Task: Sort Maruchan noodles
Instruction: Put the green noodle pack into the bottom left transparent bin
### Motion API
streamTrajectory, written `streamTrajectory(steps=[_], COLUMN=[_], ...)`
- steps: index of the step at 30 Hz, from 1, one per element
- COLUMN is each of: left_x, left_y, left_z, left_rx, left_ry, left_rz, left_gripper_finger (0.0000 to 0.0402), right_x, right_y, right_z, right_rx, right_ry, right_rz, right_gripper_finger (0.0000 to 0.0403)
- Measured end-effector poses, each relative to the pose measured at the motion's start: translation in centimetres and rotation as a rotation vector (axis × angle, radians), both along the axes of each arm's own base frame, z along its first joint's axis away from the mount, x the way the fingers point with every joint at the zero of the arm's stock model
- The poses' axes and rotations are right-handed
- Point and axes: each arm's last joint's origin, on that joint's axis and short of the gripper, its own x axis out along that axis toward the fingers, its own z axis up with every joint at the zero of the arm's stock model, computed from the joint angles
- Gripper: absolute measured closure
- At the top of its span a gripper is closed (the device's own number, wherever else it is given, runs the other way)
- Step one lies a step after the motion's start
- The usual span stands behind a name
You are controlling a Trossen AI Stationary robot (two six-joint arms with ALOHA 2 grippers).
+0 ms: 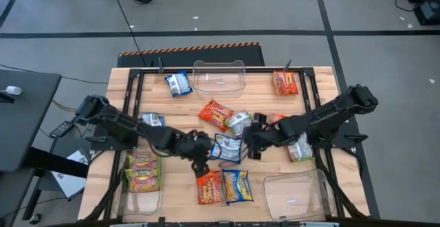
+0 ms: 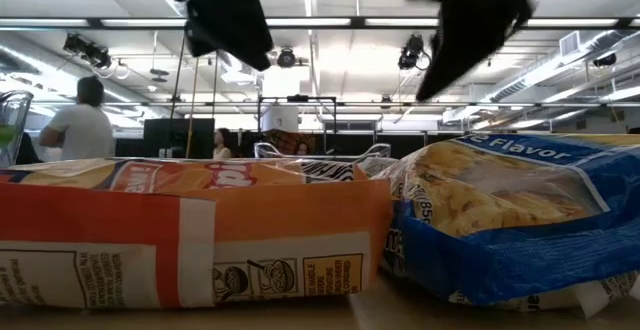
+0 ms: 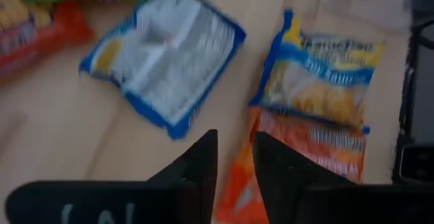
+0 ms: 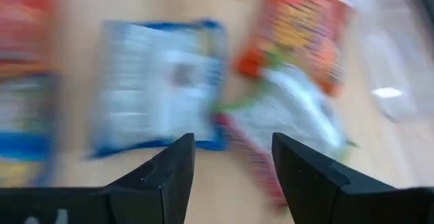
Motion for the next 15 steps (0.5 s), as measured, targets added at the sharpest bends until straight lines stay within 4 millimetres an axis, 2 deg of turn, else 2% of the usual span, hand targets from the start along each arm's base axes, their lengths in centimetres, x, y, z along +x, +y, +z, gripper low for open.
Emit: streamTrajectory(steps=[4,8,12,15], left_x=[0.2,-0.6,-3.1,-5.0], left_y=[1.1,2.0,3.3,4.0], left_z=[0.0,1.3,3.6,5.2], left_rx=[0.065,0.14,0.252,0.288], left_ry=[0.008,-0.005,-0.007,-0.015], left_rz=[-0.05,-0.044,0.058,0.089], left_gripper_finger=[0.0295,0.0295,0.0295,0.0295], right_x=[-0.5,-0.1,1.6,3.9], right_y=[-3.5,-6.3,-7.2,-6.9], right_z=[-2.9,-5.2,-6.9,-7.1], right_rx=[-0.108,-0.081,-0.013,0.07], right_ry=[0.039,0.051,0.05,-0.034], right_rz=[-0.17,-0.289,-0.251,-0.209], right_gripper_finger=[0.0199,0.0199,0.0199,0.0199])
